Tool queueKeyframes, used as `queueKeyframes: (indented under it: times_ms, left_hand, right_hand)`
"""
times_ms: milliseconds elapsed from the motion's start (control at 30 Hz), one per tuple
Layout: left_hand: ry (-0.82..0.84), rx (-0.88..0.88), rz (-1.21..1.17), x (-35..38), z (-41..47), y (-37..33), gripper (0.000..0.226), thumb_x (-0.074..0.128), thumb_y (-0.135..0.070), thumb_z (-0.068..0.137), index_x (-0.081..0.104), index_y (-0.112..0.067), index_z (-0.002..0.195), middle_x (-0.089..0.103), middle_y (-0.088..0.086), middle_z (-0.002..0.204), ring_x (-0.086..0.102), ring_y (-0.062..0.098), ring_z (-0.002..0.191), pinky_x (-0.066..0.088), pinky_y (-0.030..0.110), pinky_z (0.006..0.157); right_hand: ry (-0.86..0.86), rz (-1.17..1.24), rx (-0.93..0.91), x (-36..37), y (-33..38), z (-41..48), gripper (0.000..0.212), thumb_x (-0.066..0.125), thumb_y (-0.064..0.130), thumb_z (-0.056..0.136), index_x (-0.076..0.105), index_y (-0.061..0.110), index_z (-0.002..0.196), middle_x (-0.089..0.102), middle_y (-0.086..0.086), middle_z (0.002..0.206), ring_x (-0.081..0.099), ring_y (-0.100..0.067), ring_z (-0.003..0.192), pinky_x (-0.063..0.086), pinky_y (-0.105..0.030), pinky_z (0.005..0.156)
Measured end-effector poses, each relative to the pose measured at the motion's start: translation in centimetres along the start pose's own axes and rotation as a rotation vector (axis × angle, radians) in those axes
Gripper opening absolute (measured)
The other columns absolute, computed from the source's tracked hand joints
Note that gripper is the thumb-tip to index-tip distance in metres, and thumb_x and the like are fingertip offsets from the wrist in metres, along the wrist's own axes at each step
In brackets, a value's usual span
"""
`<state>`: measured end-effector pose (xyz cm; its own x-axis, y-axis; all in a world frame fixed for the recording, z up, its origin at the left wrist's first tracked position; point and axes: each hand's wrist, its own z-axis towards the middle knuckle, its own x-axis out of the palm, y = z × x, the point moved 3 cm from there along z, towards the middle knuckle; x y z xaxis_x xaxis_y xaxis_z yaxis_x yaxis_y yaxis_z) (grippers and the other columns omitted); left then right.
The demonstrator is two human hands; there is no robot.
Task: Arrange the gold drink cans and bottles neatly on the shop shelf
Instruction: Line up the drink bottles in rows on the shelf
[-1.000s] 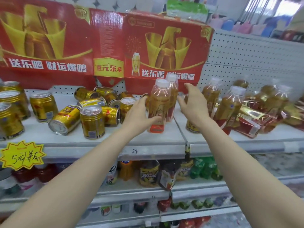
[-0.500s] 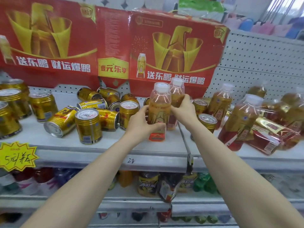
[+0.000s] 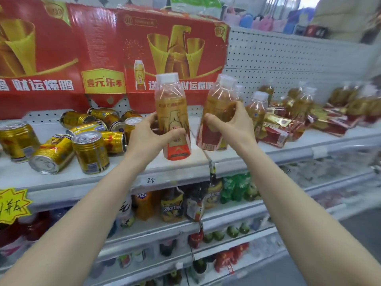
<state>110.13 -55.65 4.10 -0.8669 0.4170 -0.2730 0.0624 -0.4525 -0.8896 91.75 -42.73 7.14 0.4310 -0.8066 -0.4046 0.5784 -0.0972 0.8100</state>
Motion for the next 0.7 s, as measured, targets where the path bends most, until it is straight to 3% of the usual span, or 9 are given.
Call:
queueKeyframes:
  times_ms: [133, 200, 300, 400, 567, 700]
  left_hand:
    - [0.125, 0.009, -0.070, 2.7, -2.1, -0.9, 0.054, 0.083, -0.043, 0.071, 0.062, -0.026, 0.118, 0.070, -0.011, 0.106, 0.066, 0.004, 0.095, 0.057, 0.030, 0.082]
    - [0.187, 0.023, -0.082, 4.8, -3.1, -1.2, 0.051, 0.083, -0.042, 0.072, 0.063, -0.026, 0.116, 0.070, -0.011, 0.105, 0.066, -0.002, 0.089, 0.057, 0.026, 0.078]
    - [0.283, 0.026, -0.088, 8.9, -4.5, -2.2, 0.065, 0.085, -0.055, 0.062, 0.064, -0.027, 0.117, 0.071, -0.012, 0.104, 0.067, 0.004, 0.093, 0.058, 0.036, 0.085]
    - [0.381, 0.051, -0.099, 13.9, -5.9, -3.8, 0.078, 0.082, -0.065, 0.052, 0.063, -0.029, 0.119, 0.071, -0.012, 0.106, 0.067, 0.008, 0.097, 0.057, 0.039, 0.087]
    - [0.530, 0.107, -0.122, 23.8, -8.1, -7.6, 0.061, 0.083, -0.044, 0.071, 0.057, -0.025, 0.122, 0.065, -0.018, 0.106, 0.062, -0.003, 0.092, 0.053, 0.018, 0.071]
    - [0.606, 0.104, -0.180, 33.1, -8.9, -10.2, 0.061, 0.085, -0.039, 0.069, 0.058, -0.024, 0.122, 0.068, -0.011, 0.109, 0.065, 0.006, 0.098, 0.057, 0.029, 0.081]
  right_hand:
    - [-0.106, -0.014, 0.085, -5.6, -2.1, -3.8, 0.066, 0.082, 0.051, 0.073, 0.051, 0.022, 0.123, 0.065, 0.010, 0.111, 0.063, -0.012, 0.103, 0.052, -0.039, 0.096]
    - [-0.157, -0.032, 0.127, -8.6, -3.6, -5.8, 0.069, 0.082, 0.050, 0.074, 0.050, 0.020, 0.128, 0.065, 0.008, 0.115, 0.062, -0.012, 0.105, 0.052, -0.036, 0.094]
    - [-0.235, -0.112, 0.204, -13.4, -5.8, -8.6, 0.067, 0.080, 0.052, 0.075, 0.050, 0.022, 0.127, 0.066, 0.008, 0.113, 0.062, -0.011, 0.101, 0.046, -0.027, 0.081]
    - [-0.316, -0.152, 0.262, -18.7, -8.3, -10.6, 0.062, 0.081, 0.050, 0.074, 0.053, 0.022, 0.121, 0.066, 0.008, 0.109, 0.063, -0.012, 0.101, 0.050, -0.030, 0.083]
    - [-0.412, -0.212, 0.316, -27.5, -12.5, -12.5, 0.061, 0.081, 0.049, 0.073, 0.051, 0.026, 0.120, 0.066, 0.009, 0.109, 0.064, -0.012, 0.101, 0.052, -0.031, 0.087]
    - [-0.461, -0.268, 0.337, -35.2, -16.3, -12.3, 0.055, 0.082, 0.046, 0.075, 0.052, 0.026, 0.116, 0.067, 0.012, 0.103, 0.064, -0.007, 0.096, 0.045, -0.016, 0.072]
